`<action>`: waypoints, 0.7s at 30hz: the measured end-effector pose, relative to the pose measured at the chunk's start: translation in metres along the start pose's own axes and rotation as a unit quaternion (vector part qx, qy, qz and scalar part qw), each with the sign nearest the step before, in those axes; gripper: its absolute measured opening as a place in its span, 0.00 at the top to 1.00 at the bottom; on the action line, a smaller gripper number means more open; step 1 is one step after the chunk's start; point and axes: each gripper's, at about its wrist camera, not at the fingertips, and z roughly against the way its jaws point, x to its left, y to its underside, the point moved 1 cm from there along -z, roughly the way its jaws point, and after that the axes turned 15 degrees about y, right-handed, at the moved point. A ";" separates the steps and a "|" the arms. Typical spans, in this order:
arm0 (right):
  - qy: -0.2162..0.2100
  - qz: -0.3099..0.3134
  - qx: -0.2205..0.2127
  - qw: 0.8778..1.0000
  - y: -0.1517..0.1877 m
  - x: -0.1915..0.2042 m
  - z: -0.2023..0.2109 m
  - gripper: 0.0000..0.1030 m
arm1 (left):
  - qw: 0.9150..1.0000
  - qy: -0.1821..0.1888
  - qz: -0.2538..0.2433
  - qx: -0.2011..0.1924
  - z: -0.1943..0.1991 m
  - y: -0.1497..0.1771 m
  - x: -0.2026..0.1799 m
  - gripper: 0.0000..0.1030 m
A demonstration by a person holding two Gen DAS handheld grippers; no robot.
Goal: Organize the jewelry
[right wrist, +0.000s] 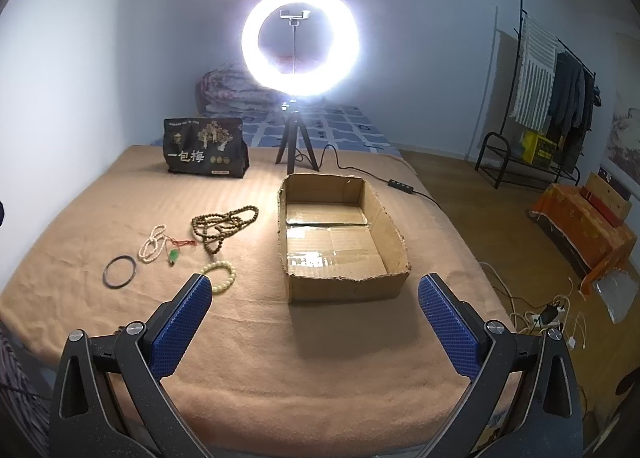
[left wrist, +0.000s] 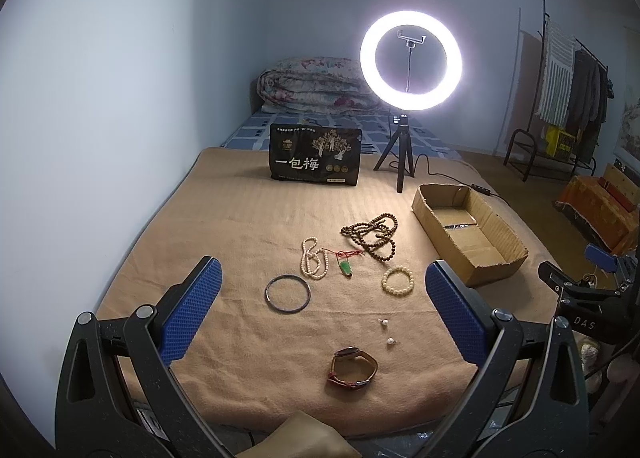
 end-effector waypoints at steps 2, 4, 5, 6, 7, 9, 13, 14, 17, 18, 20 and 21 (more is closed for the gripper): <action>-0.003 0.003 0.001 1.000 0.001 0.002 -0.002 0.00 | 1.000 -0.002 0.005 0.000 -0.002 -0.001 0.004 0.00; -0.008 0.007 0.003 1.000 0.001 0.004 -0.005 0.00 | 1.000 -0.004 0.009 0.002 -0.004 -0.003 0.009 0.00; -0.009 0.008 0.003 1.000 0.001 0.005 -0.006 0.00 | 1.000 -0.006 0.010 0.003 -0.005 -0.002 0.011 0.00; -0.014 0.012 0.005 1.000 0.002 0.007 -0.009 0.00 | 1.000 -0.007 0.012 0.004 -0.006 -0.003 0.014 0.00; -0.018 0.014 0.006 1.000 0.002 0.008 -0.011 0.00 | 1.000 -0.008 0.015 0.007 -0.007 -0.003 0.017 0.00; -0.035 0.027 0.010 0.999 0.002 0.016 -0.018 0.00 | 1.000 -0.008 0.021 0.013 -0.011 -0.001 0.022 0.00; -0.072 0.058 0.022 0.995 -0.001 0.036 -0.038 0.01 | 0.999 0.013 0.029 0.038 -0.024 0.003 0.032 0.01; -0.077 0.060 0.023 0.995 -0.001 0.039 -0.040 0.01 | 0.998 0.017 0.030 0.046 -0.028 0.006 0.033 0.05; -0.120 0.086 0.038 0.988 -0.004 0.065 -0.063 0.02 | 0.995 0.036 0.047 0.076 -0.043 0.013 0.039 0.14; -0.124 0.093 0.041 0.987 -0.003 0.071 -0.068 0.04 | 0.994 0.042 0.052 0.084 -0.046 0.015 0.040 0.20; -0.139 0.112 0.053 0.982 0.001 0.087 -0.081 0.14 | 0.991 0.053 0.057 0.105 -0.055 0.022 0.042 0.25; -0.154 0.122 0.066 0.978 0.004 0.097 -0.091 0.17 | 0.990 0.059 0.055 0.119 -0.062 0.028 0.042 0.29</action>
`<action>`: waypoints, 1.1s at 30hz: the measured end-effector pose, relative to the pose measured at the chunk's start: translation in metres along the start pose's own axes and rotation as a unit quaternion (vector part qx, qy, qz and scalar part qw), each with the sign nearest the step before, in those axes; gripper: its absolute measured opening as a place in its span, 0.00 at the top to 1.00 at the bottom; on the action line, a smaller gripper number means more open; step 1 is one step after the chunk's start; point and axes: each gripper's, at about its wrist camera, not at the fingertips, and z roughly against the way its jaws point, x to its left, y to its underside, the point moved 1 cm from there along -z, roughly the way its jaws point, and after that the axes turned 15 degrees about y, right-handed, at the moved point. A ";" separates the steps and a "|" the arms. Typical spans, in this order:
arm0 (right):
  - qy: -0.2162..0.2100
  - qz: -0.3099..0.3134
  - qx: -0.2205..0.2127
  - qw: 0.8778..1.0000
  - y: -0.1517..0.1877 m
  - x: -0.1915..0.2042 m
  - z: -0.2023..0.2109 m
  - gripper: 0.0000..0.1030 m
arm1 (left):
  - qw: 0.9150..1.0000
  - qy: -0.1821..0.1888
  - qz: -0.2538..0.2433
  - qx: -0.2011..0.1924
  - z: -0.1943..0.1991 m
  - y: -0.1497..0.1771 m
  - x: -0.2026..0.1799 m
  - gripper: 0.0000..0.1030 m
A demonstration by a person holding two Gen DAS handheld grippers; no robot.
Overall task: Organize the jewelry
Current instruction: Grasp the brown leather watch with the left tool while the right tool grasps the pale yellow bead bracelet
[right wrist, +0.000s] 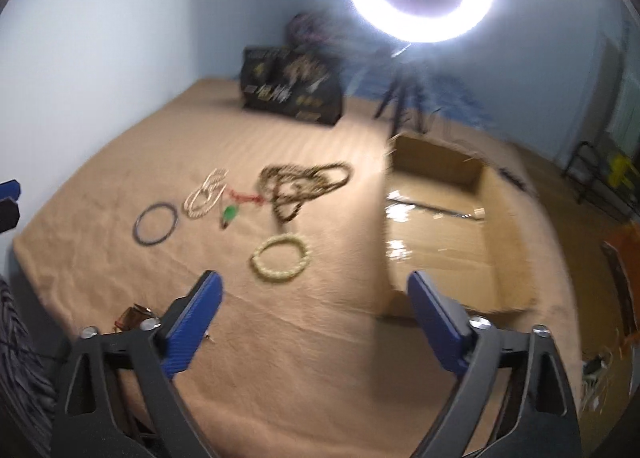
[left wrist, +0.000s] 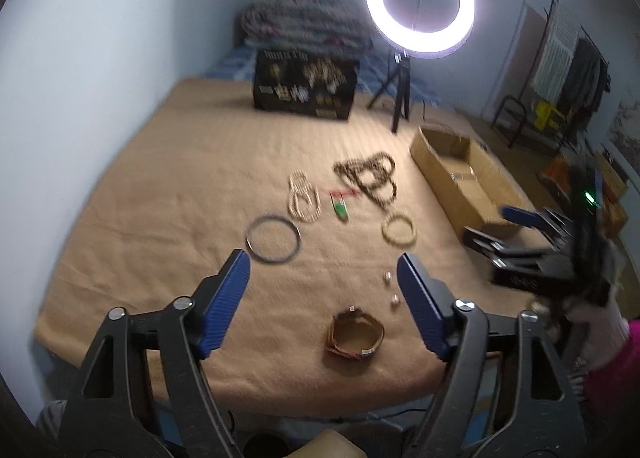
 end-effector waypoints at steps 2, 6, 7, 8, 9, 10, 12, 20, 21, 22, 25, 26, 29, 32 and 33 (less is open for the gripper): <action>-0.030 0.005 0.026 0.999 0.002 0.008 -0.021 0.25 | 1.000 0.010 -0.003 0.020 -0.011 0.006 0.000 0.35; -0.065 -0.013 0.074 0.995 0.002 0.009 -0.051 0.43 | 0.997 0.040 0.007 0.063 -0.035 0.019 0.003 0.44; -0.069 -0.018 0.082 0.994 0.002 0.008 -0.056 0.43 | 0.996 0.043 0.009 0.071 -0.040 0.021 0.004 0.46; -0.067 -0.023 0.089 0.993 0.002 0.007 -0.062 0.46 | 0.995 0.048 0.014 0.084 -0.047 0.025 0.005 0.49; -0.063 -0.028 0.098 0.993 0.001 0.006 -0.069 0.50 | 0.994 0.052 0.018 0.091 -0.052 0.027 0.007 0.50; -0.065 -0.031 0.107 0.992 0.001 0.005 -0.076 0.59 | 0.993 0.056 0.023 0.099 -0.056 0.030 0.009 0.50; -0.067 -0.036 0.118 0.990 0.001 0.005 -0.087 0.62 | 0.992 0.061 0.030 0.111 -0.065 0.033 0.013 0.56; -0.052 -0.031 0.130 0.990 -0.003 0.017 -0.115 0.67 | 0.986 0.075 0.040 0.144 -0.088 0.046 0.024 0.66; -0.050 -0.031 0.133 0.989 -0.003 0.018 -0.117 0.67 | 0.985 0.077 0.041 0.149 -0.091 0.048 0.025 0.68; -0.048 -0.031 0.135 0.989 -0.003 0.019 -0.119 0.68 | 0.984 0.078 0.042 0.153 -0.094 0.050 0.026 0.68; -0.043 -0.028 0.137 0.989 -0.003 0.022 -0.127 0.68 | 0.982 0.082 0.044 0.165 -0.101 0.055 0.030 0.72; -0.042 -0.027 0.137 0.989 -0.003 0.023 -0.128 0.69 | 0.981 0.082 0.046 0.167 -0.103 0.056 0.031 0.73; -0.039 -0.026 0.136 0.990 -0.005 0.024 -0.130 0.70 | 0.980 0.082 0.052 0.174 -0.109 0.058 0.034 0.77; -0.041 -0.025 0.135 0.990 -0.006 0.026 -0.131 0.75 | 0.979 0.083 0.054 0.179 -0.115 0.060 0.037 0.83; -0.042 -0.025 0.135 0.990 -0.006 0.026 -0.132 0.76 | 0.978 0.084 0.056 0.181 -0.117 0.061 0.038 0.86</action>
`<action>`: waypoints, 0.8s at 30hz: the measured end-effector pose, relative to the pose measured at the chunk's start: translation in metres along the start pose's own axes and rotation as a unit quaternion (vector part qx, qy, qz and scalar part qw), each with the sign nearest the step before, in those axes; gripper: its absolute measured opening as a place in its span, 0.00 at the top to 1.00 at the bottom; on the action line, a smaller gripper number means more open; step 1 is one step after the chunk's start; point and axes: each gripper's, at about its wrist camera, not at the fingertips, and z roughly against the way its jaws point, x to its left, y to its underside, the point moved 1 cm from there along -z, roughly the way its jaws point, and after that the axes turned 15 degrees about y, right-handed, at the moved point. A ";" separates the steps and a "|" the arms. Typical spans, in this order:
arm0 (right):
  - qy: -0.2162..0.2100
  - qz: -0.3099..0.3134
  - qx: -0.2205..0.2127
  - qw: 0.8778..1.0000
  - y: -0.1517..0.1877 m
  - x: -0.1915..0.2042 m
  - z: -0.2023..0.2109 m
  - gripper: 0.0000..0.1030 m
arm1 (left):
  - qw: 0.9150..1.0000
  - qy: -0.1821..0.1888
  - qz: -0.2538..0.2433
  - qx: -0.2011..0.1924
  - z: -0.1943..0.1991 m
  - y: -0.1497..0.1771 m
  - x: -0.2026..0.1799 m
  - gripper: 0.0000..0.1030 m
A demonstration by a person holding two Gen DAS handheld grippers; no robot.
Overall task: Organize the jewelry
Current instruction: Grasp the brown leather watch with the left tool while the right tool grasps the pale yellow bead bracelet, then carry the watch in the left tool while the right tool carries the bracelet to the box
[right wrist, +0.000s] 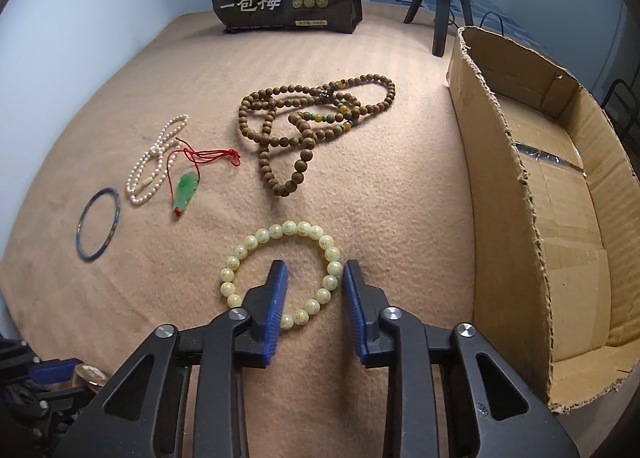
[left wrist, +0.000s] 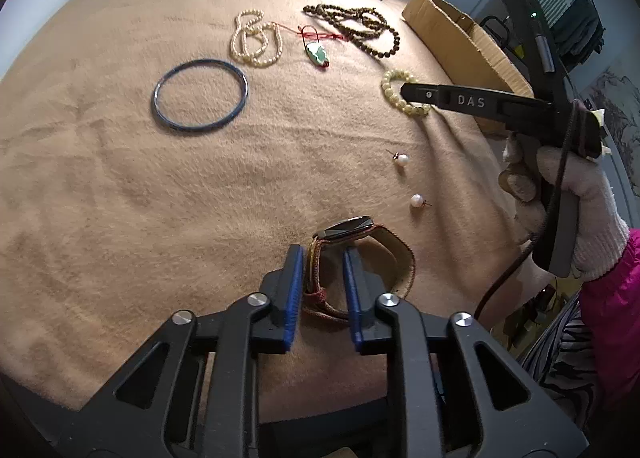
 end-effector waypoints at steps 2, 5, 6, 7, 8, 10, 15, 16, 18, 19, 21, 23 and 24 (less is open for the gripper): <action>-0.001 0.001 0.000 1.000 -0.001 0.001 -0.001 0.82 | 1.000 0.001 0.003 0.001 -0.002 0.000 0.002 0.88; -0.001 0.003 -0.002 1.000 -0.001 0.001 0.000 0.91 | 1.000 0.001 0.003 -0.002 -0.004 -0.002 0.002 0.91; -0.002 0.003 -0.003 1.000 -0.002 0.000 0.000 0.92 | 1.000 0.001 0.003 -0.003 -0.004 -0.003 0.002 0.92; -0.004 0.002 -0.003 1.000 -0.001 0.000 0.000 0.93 | 1.000 0.000 0.002 -0.004 -0.004 -0.003 0.001 0.92; -0.004 0.000 -0.004 1.000 -0.001 0.000 0.001 0.94 | 1.000 -0.001 0.000 -0.005 -0.003 -0.003 0.001 0.92; -0.005 -0.001 -0.006 1.000 -0.001 0.000 0.003 0.94 | 1.000 -0.004 0.000 -0.010 -0.001 -0.003 0.001 0.92; -0.004 0.010 -0.027 1.000 -0.003 0.004 0.018 0.94 | 0.999 -0.010 0.004 -0.032 0.010 -0.006 0.001 0.92; -0.002 0.013 -0.033 0.999 -0.004 0.005 0.022 0.94 | 0.999 -0.010 0.004 -0.037 0.012 -0.008 0.000 0.92; -0.005 0.015 -0.043 0.999 -0.005 0.005 0.031 0.94 | 0.999 -0.010 0.000 -0.045 0.018 -0.011 -0.003 0.92; -0.007 0.015 -0.051 0.999 -0.006 0.005 0.037 0.94 | 0.999 -0.011 -0.003 -0.050 0.020 -0.013 -0.005 0.92; -0.009 0.016 -0.063 0.998 -0.007 0.005 0.045 0.94 | 0.998 -0.015 -0.011 -0.060 0.025 -0.019 -0.009 0.92; -0.009 0.013 -0.077 0.997 -0.010 0.002 0.056 0.94 | 0.997 -0.015 -0.017 -0.068 0.030 -0.025 -0.012 0.92; -0.009 0.010 -0.083 0.996 -0.011 0.000 0.061 0.94 | 0.997 -0.015 -0.019 -0.072 0.032 -0.029 -0.014 0.92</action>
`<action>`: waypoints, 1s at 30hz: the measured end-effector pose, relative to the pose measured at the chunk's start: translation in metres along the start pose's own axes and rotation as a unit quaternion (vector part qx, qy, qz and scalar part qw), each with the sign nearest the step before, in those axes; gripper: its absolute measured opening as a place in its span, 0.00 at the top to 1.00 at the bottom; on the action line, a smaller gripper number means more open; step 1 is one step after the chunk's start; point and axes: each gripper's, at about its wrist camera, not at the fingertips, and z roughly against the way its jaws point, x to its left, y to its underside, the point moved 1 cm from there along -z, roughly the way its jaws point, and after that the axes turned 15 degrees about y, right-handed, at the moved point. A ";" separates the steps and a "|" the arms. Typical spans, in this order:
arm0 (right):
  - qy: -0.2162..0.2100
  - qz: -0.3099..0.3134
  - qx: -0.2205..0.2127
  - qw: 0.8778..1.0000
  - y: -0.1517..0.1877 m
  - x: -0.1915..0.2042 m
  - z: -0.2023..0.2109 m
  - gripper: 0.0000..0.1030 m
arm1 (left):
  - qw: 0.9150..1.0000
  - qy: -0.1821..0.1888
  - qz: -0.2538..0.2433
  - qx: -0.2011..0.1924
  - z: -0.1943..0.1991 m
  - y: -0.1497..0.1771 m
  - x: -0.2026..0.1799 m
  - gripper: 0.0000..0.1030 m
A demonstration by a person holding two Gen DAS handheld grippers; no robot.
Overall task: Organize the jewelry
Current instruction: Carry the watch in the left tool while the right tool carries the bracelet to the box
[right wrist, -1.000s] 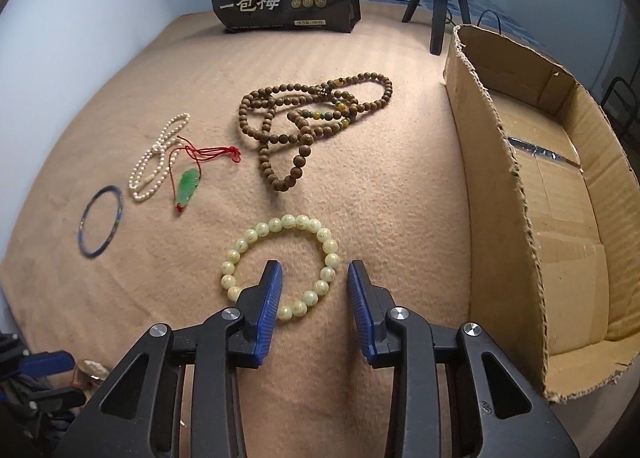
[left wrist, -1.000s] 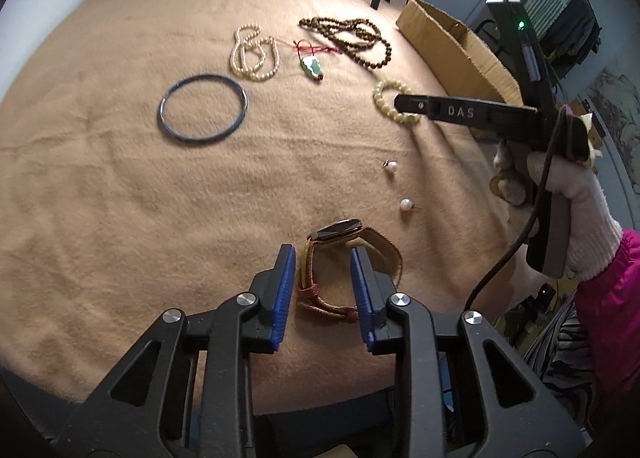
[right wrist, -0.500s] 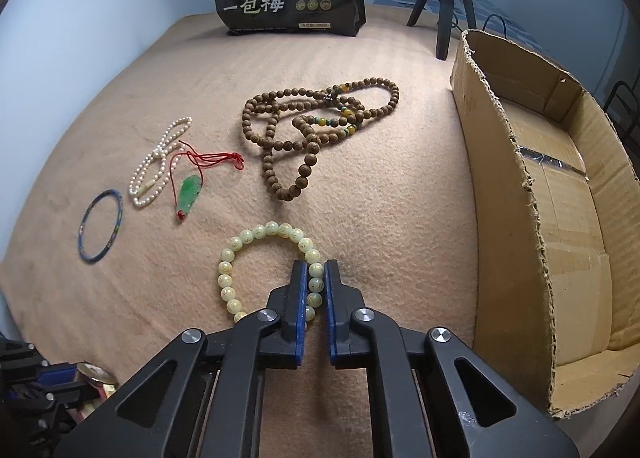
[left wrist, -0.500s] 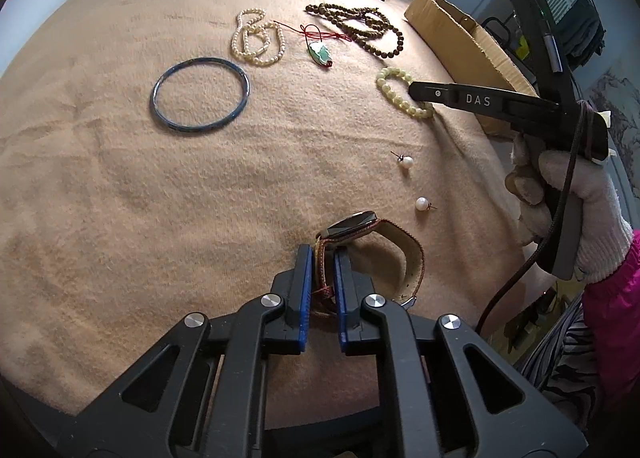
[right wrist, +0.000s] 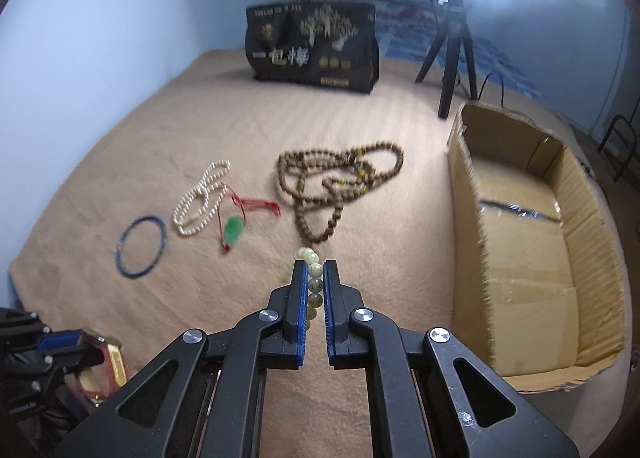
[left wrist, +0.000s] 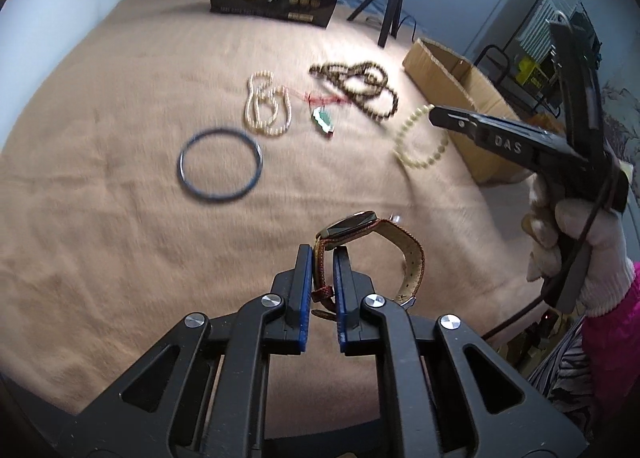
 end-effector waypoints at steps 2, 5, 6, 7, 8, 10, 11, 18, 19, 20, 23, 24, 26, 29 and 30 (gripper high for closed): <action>-0.003 -0.008 -0.009 1.000 -0.004 -0.006 0.008 0.94 | 1.000 0.001 -0.005 -0.006 0.002 -0.008 -0.003 0.92; -0.004 -0.018 -0.023 1.000 -0.007 -0.014 0.019 0.94 | 1.000 0.003 -0.014 -0.014 0.002 -0.021 -0.010 0.92; -0.004 -0.022 -0.028 0.999 -0.009 -0.018 0.023 0.94 | 1.000 0.005 -0.018 -0.016 0.002 -0.026 -0.012 0.92; -0.004 -0.024 -0.030 0.999 -0.010 -0.021 0.024 0.94 | 1.000 0.006 -0.021 -0.019 0.002 -0.030 -0.015 0.92; -0.004 -0.030 -0.036 0.999 -0.012 -0.026 0.029 0.94 | 0.999 0.009 -0.025 -0.021 0.000 -0.036 -0.018 0.92; -0.004 -0.039 -0.043 0.998 -0.015 -0.034 0.035 0.94 | 0.999 0.011 -0.033 -0.025 -0.002 -0.045 -0.025 0.92; -0.003 -0.043 -0.047 0.998 -0.016 -0.038 0.038 0.94 | 0.999 0.012 -0.038 -0.027 -0.002 -0.048 -0.028 0.92; 0.025 -0.054 -0.071 0.996 -0.022 -0.076 0.059 0.94 | 0.997 0.025 -0.069 -0.035 -0.015 -0.081 -0.058 0.92; 0.031 -0.055 -0.072 0.995 -0.022 -0.083 0.060 0.94 | 0.996 0.028 -0.073 -0.035 -0.019 -0.085 -0.062 0.92; 0.037 -0.056 -0.072 0.995 -0.021 -0.090 0.061 0.94 | 0.996 0.030 -0.076 -0.034 -0.022 -0.087 -0.067 0.92; 0.054 -0.062 -0.071 0.994 -0.019 -0.109 0.062 0.94 | 0.995 0.038 -0.088 -0.030 -0.036 -0.098 -0.081 0.92; 0.059 -0.068 -0.069 0.993 -0.018 -0.118 0.062 0.94 | 0.995 0.041 -0.091 -0.029 -0.040 -0.101 -0.085 0.92; 0.067 -0.080 -0.065 0.992 -0.017 -0.132 0.059 0.94 | 0.994 0.048 -0.094 -0.024 -0.051 -0.107 -0.093 0.92; 0.083 -0.086 -0.059 0.991 -0.015 -0.144 0.053 0.94 | 0.993 0.056 -0.101 -0.020 -0.066 -0.116 -0.106 0.92; 0.084 -0.088 -0.056 0.991 -0.015 -0.147 0.050 0.94 | 0.993 0.058 -0.104 -0.019 -0.072 -0.118 -0.110 0.92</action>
